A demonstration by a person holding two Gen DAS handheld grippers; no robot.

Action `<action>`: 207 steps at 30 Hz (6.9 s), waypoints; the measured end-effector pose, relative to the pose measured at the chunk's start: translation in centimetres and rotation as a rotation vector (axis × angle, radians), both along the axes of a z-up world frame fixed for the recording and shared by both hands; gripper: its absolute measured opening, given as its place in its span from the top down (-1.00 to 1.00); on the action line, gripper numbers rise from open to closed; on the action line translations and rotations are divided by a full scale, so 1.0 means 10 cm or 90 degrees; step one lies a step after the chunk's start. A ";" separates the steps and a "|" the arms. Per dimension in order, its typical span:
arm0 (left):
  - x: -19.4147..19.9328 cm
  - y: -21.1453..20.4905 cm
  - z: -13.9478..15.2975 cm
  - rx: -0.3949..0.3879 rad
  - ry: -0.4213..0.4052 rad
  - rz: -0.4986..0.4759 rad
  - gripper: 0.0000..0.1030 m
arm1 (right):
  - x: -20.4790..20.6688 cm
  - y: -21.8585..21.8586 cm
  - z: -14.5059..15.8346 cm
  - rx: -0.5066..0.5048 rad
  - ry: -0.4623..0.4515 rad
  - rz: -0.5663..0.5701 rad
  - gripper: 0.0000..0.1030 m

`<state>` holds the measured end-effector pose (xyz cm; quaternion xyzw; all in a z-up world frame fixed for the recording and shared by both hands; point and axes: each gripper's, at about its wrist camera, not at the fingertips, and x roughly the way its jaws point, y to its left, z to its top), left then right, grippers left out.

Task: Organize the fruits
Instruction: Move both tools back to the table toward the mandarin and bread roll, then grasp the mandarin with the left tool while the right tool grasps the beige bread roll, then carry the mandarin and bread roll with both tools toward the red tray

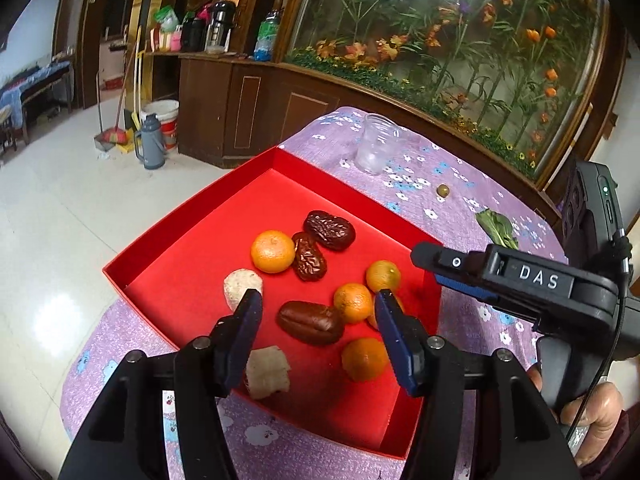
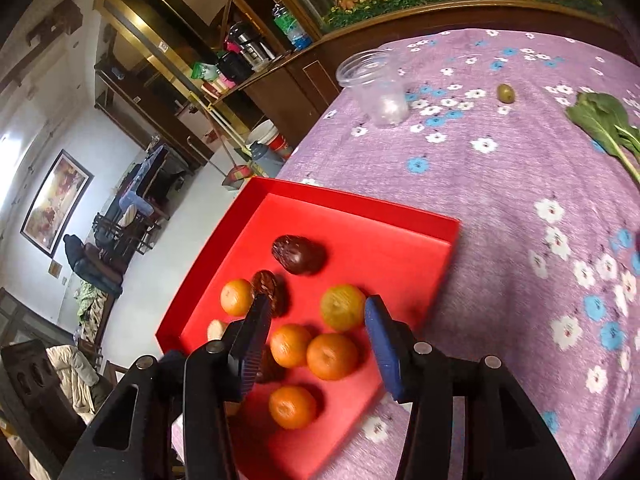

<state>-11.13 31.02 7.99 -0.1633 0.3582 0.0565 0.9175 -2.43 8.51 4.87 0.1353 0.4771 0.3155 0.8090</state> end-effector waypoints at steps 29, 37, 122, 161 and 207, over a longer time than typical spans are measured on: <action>-0.24 -0.89 0.29 0.135 0.004 -0.073 -0.21 | -0.44 -1.15 -0.14 0.030 0.010 -0.090 -0.04; -0.22 -1.06 0.26 0.136 0.018 -0.107 -0.27 | -0.53 -1.64 -0.31 0.028 0.025 -0.122 -0.06; 1.83 -3.14 -0.56 0.168 0.110 -0.355 0.33 | -0.09 -3.42 -0.43 -0.207 -0.085 -0.403 0.12; 0.71 -2.60 -0.27 -0.062 0.075 -0.304 0.33 | -0.26 -3.41 -0.29 -0.168 -0.125 -0.405 0.13; -0.04 -1.66 0.15 -0.111 -0.022 -0.275 0.33 | -1.27 -2.43 0.17 -0.110 -0.143 -0.350 0.11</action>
